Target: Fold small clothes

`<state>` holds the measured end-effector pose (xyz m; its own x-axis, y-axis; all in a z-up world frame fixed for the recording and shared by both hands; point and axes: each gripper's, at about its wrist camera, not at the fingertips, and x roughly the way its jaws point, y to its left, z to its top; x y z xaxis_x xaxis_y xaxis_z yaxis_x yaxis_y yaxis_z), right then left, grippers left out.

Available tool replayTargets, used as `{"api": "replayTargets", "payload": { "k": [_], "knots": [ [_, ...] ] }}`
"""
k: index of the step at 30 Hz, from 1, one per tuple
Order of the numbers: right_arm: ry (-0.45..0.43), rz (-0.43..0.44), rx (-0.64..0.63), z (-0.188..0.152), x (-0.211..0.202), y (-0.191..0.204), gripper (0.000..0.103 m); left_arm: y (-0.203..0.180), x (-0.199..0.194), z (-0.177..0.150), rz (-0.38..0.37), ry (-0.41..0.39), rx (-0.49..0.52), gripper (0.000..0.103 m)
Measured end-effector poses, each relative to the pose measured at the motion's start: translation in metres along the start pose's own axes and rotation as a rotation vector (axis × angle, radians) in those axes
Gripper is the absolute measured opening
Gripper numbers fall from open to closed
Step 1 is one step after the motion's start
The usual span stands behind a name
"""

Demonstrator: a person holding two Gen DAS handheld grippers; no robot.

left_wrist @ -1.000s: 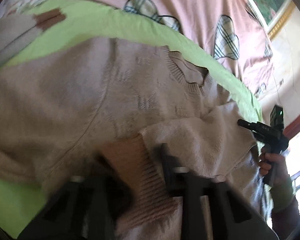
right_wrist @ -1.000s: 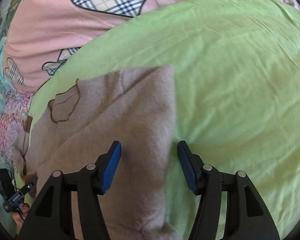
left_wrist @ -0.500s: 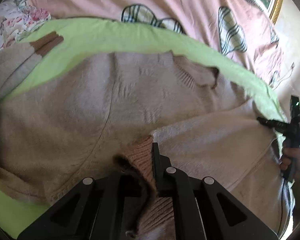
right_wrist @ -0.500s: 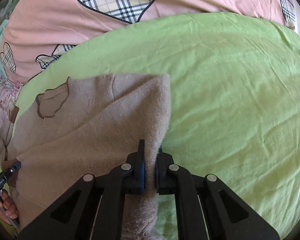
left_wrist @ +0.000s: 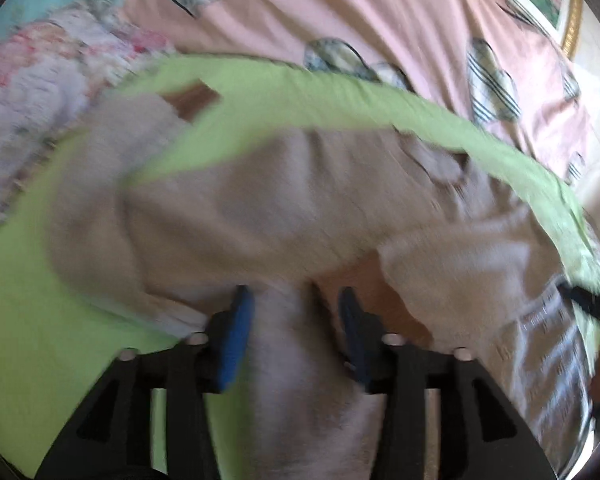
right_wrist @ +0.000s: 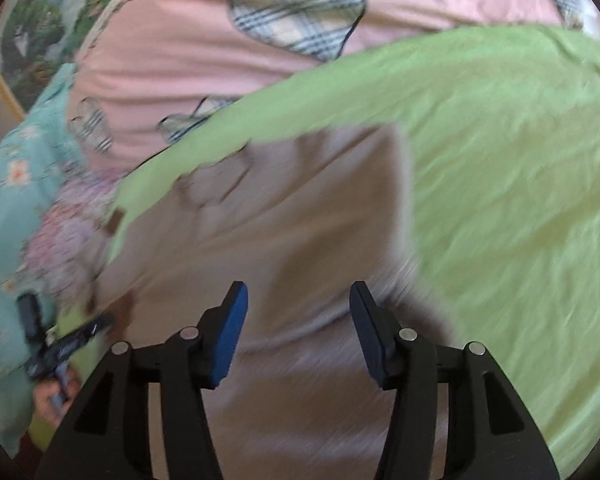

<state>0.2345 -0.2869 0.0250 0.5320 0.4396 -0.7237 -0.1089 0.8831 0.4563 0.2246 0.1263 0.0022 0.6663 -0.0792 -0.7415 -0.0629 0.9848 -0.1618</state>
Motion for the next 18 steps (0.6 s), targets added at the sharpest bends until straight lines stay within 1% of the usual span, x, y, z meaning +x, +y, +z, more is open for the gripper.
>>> {"api": "replayTargets", "payload": {
  "k": [1,2,3,5,7,8,10,14,15,16,17,18],
  "knots": [
    [0.022,0.017,0.002,-0.009,0.002,0.004,0.054,0.005,-0.004,0.007,0.031,-0.018,-0.005,0.074],
    [0.04,0.028,0.004,-0.016,0.005,0.007,0.054,0.014,-0.009,0.018,0.066,-0.048,-0.013,0.079],
    [0.055,0.037,0.008,-0.024,0.007,0.01,0.054,0.02,-0.012,0.026,0.082,-0.063,-0.019,0.079],
    [0.073,0.054,0.011,-0.036,0.009,0.014,0.054,0.038,-0.011,0.052,0.132,-0.087,-0.034,0.08],
    [0.094,0.059,0.01,-0.045,0.015,0.017,0.054,0.052,-0.004,0.072,0.177,-0.093,-0.03,0.083],
    [0.102,0.058,0.013,-0.048,0.017,0.018,0.054,0.064,0.006,0.086,0.202,-0.078,-0.022,0.083],
    [0.116,0.065,0.02,-0.052,0.019,0.018,0.054,0.08,0.028,0.104,0.224,-0.032,-0.003,0.083],
    [0.117,0.069,0.037,-0.055,0.019,0.017,0.054,0.111,0.068,0.126,0.268,0.053,0.007,0.082],
    [0.118,0.069,0.042,-0.055,0.018,0.017,0.054,0.115,0.074,0.128,0.265,0.063,0.003,0.074],
    [0.117,0.068,0.046,-0.057,0.018,0.017,0.054,0.118,0.08,0.13,0.251,0.073,0.001,0.06],
    [0.117,0.067,0.047,-0.057,0.018,0.017,0.054,0.123,0.088,0.133,0.208,0.095,-0.004,0.022],
    [0.118,0.065,0.047,-0.057,0.017,0.016,0.054,0.125,0.092,0.134,0.18,0.111,-0.015,0.007]
  ]
}}
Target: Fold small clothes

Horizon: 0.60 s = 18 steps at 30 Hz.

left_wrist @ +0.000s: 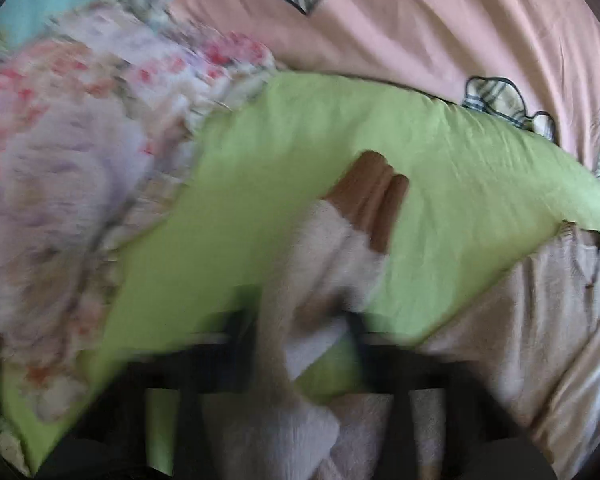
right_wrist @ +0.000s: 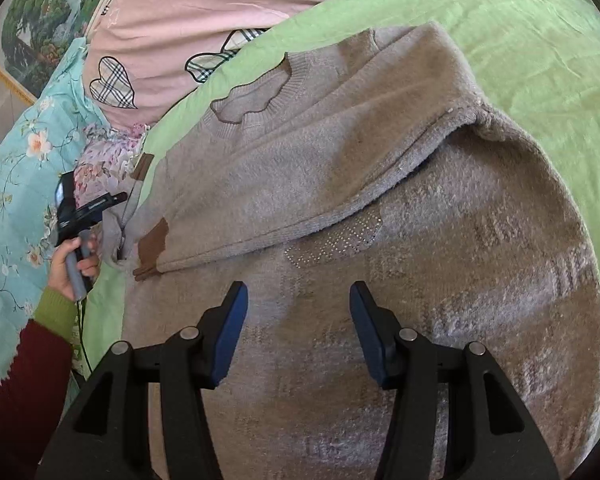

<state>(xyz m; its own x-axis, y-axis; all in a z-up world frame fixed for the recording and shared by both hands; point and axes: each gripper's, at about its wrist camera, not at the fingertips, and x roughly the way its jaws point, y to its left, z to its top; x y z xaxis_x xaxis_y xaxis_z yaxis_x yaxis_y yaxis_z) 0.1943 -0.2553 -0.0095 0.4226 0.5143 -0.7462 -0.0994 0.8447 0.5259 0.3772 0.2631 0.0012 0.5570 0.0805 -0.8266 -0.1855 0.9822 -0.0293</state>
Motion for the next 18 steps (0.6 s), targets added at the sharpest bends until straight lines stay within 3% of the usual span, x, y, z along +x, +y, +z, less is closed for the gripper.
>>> {"api": "replayTargets", "payload": {
  "k": [7,12,18],
  "knots": [
    [-0.016,0.008,0.01,0.0,-0.001,0.001,0.054,-0.033,-0.042,-0.016,-0.124,-0.122,-0.028,0.006],
    [-0.034,0.025,0.019,0.001,-0.004,0.003,0.054,-0.11,-0.088,-0.047,-0.275,-0.22,0.058,0.006],
    [-0.078,0.023,0.043,-0.003,-0.019,-0.006,0.054,-0.216,-0.112,-0.084,-0.43,-0.256,0.186,0.006]
  ]
}}
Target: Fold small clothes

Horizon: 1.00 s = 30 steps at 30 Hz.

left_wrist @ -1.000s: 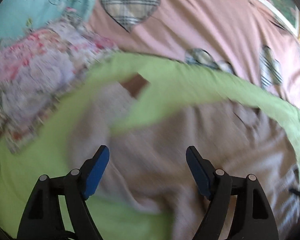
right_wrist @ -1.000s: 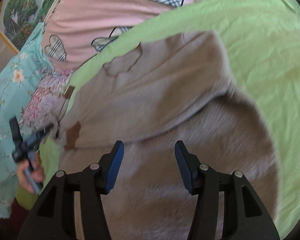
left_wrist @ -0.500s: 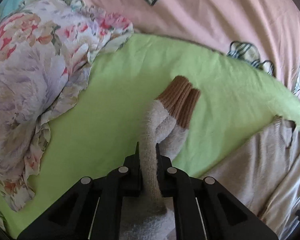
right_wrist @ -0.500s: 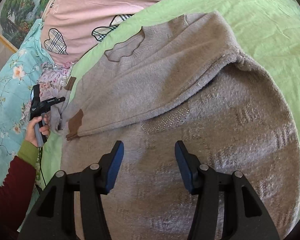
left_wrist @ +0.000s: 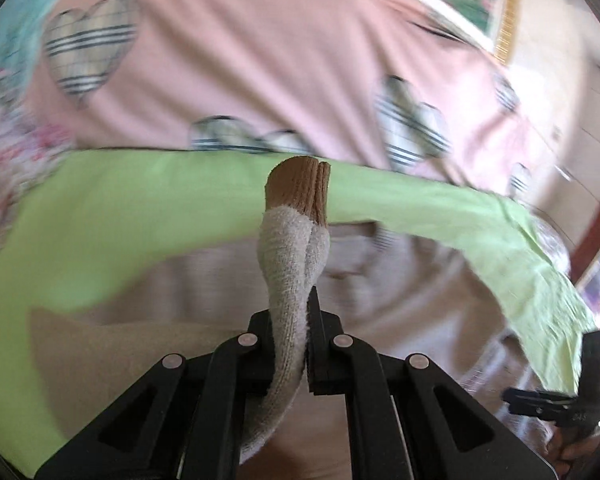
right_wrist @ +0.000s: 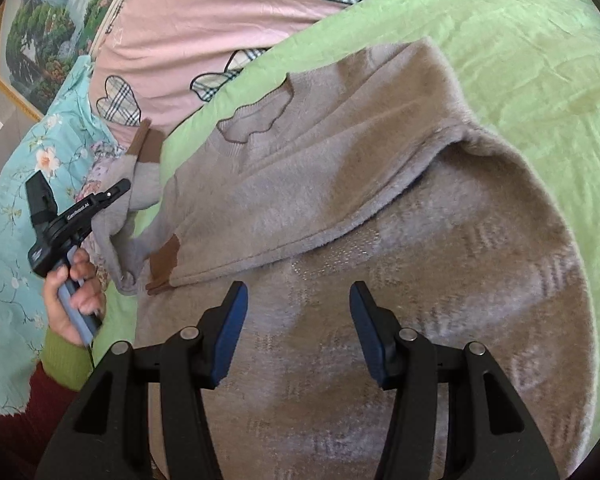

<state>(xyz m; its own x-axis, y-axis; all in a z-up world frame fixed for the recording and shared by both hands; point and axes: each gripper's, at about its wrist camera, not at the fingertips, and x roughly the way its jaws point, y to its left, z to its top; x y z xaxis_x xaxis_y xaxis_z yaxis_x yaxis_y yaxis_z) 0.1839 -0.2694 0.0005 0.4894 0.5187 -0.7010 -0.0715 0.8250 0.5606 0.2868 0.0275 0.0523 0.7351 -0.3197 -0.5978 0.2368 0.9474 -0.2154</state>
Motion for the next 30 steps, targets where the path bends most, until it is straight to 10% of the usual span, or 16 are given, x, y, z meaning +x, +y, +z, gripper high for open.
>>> {"api": "replayTargets", "payload": {
  "k": [9,13,15,21,30],
  "knots": [
    [-0.077,-0.034,0.086,-0.002,-0.023,-0.028,0.054,-0.102,0.071,-0.041,-0.11,0.117,0.145,0.009],
    [-0.098,-0.035,0.102,0.005,-0.025,-0.03,0.054,-0.102,0.083,-0.06,-0.085,0.199,0.144,0.033],
    [-0.106,-0.028,0.095,0.011,-0.023,-0.026,0.054,-0.096,0.072,-0.068,-0.081,0.211,0.126,0.053],
    [-0.102,0.013,0.088,0.037,0.003,-0.015,0.054,-0.058,0.008,-0.092,-0.024,0.151,0.089,0.054],
    [-0.059,-0.042,0.067,0.072,0.045,-0.021,0.054,0.068,-0.056,-0.122,0.306,0.127,-0.111,0.055]
  ]
}}
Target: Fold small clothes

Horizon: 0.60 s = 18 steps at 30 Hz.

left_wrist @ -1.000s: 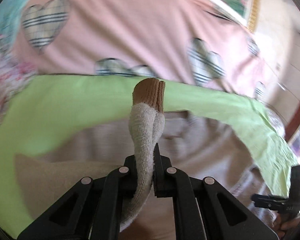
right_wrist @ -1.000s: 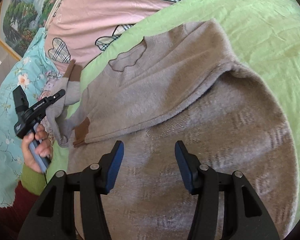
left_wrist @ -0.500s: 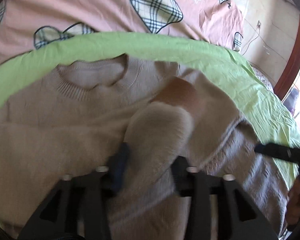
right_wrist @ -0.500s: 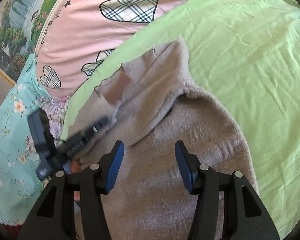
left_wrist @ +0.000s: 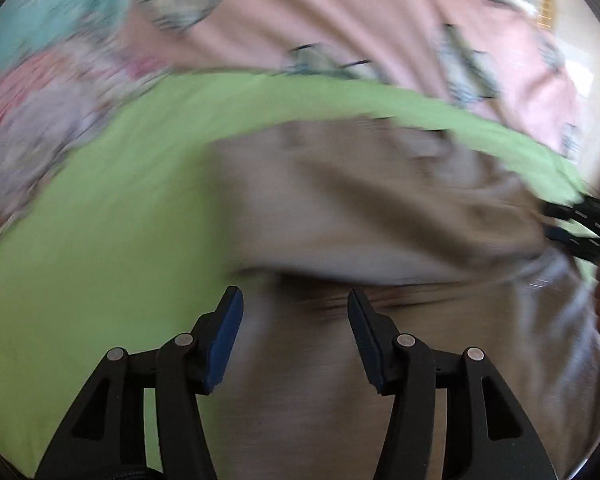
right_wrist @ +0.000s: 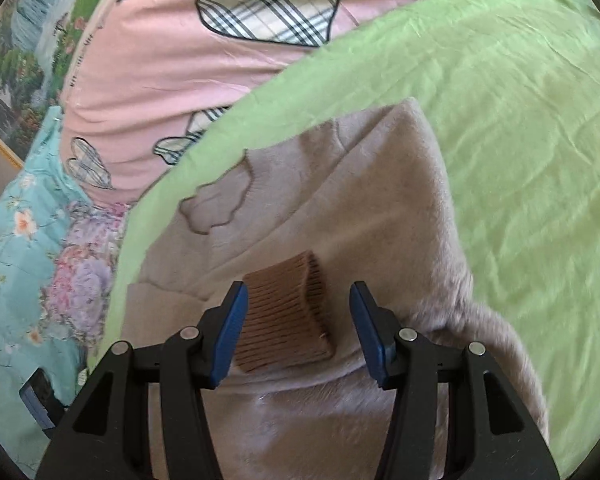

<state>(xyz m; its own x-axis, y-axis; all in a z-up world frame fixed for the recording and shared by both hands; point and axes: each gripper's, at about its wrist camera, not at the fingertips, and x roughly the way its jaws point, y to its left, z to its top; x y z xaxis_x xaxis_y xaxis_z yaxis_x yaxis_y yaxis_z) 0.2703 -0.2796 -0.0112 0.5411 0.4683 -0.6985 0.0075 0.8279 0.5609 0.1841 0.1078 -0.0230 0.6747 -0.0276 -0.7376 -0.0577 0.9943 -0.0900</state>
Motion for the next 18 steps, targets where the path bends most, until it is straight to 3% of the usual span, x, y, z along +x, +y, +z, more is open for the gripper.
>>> {"api": "replayTargets", "payload": {
  "k": [2,5,6,7,9,10,12,13,16,18],
  "knots": [
    [0.038,0.014,-0.012,-0.004,0.009,0.002,0.054,0.022,0.013,0.0,0.034,0.043,-0.056,0.054],
    [0.067,0.033,-0.06,-0.011,0.018,0.013,0.054,0.031,0.027,0.005,0.022,0.067,-0.088,0.054],
    [0.079,0.029,-0.092,-0.014,0.022,0.019,0.039,0.029,0.03,0.008,0.013,0.064,-0.082,0.054],
    [0.092,0.031,-0.115,-0.014,0.025,0.024,0.005,0.026,0.032,0.012,0.01,0.059,-0.073,0.054],
    [0.095,0.061,-0.147,-0.01,0.021,0.037,0.003,0.017,0.042,0.022,0.022,0.059,-0.058,0.053],
    [0.079,0.071,-0.161,-0.007,0.016,0.043,0.003,0.016,0.045,0.026,0.074,0.055,-0.063,0.05],
    [-0.025,0.159,-0.159,0.006,-0.018,0.054,0.003,0.019,0.044,0.03,0.132,0.049,-0.105,0.048],
    [-0.072,0.189,-0.136,0.013,-0.032,0.052,0.003,0.022,0.043,0.029,0.121,0.045,-0.136,0.048],
    [-0.153,0.137,-0.091,0.029,-0.058,0.033,0.003,0.03,0.035,0.023,0.124,0.023,-0.205,0.048],
    [-0.139,0.088,-0.072,0.032,-0.055,0.016,0.003,0.024,0.024,0.019,0.139,-0.008,-0.196,0.048]
  ]
}}
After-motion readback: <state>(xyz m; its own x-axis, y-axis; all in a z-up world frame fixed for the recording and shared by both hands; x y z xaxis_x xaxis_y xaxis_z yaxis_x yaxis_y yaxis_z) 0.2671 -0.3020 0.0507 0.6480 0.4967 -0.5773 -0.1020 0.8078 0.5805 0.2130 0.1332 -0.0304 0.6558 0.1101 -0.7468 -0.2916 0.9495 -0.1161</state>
